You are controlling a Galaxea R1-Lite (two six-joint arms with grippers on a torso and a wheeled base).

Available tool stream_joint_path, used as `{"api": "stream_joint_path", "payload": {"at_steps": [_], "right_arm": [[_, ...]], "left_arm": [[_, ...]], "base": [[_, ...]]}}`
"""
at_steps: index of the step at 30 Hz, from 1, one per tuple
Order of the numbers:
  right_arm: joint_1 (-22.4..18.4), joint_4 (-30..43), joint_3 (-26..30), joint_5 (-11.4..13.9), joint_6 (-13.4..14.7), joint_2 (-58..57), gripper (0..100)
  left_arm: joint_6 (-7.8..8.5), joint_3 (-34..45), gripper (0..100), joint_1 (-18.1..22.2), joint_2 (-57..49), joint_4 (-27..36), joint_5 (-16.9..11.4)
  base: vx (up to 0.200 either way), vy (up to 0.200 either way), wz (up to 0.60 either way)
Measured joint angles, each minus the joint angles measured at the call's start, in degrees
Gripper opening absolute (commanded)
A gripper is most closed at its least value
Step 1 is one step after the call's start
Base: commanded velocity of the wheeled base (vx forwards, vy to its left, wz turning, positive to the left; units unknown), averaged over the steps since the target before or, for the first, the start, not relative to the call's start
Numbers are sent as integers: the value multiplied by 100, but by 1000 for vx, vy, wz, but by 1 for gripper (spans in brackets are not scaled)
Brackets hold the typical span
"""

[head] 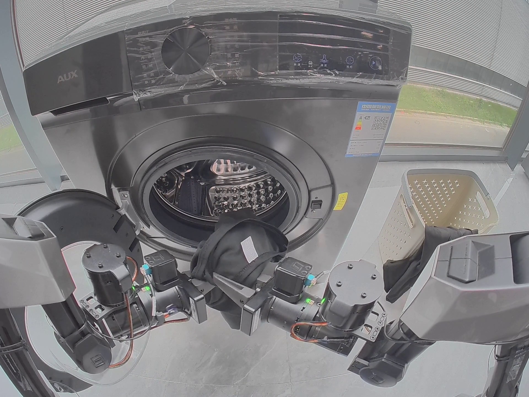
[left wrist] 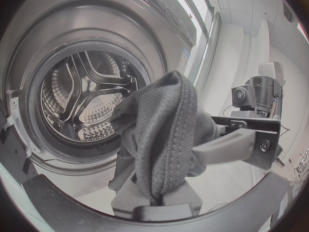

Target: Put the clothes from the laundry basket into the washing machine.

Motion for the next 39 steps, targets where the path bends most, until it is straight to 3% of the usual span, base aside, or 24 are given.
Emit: {"api": "stream_joint_path", "payload": {"at_steps": [6,15,20,25,29,39], "right_arm": [[5,-12,345,-4,-29,-40,100],[-119,-4,1558,11,-210,-385,100],[-681,-17,2209,-22,-345,-652,100],[-1663,-45,2439,-66,-394,-877,100],[-2187,-56,2482,-83,-438,-1008,100],[-2402,-61,2550,-79,-434,-1303,100]], "left_arm": [[-9,-65,0,117,-63,0,7],[-61,-161,0,349,-283,-2,24],[-79,-177,0,391,-443,-2,229],[-116,-119,0,466,-545,-2,427],[-129,-43,0,610,-573,-2,523],[-150,243,0,817,-597,-2,642]], "base": [[0,0,0],[0,0,0],[0,0,0],[0,0,0],[0,0,0],[0,0,0]]}}
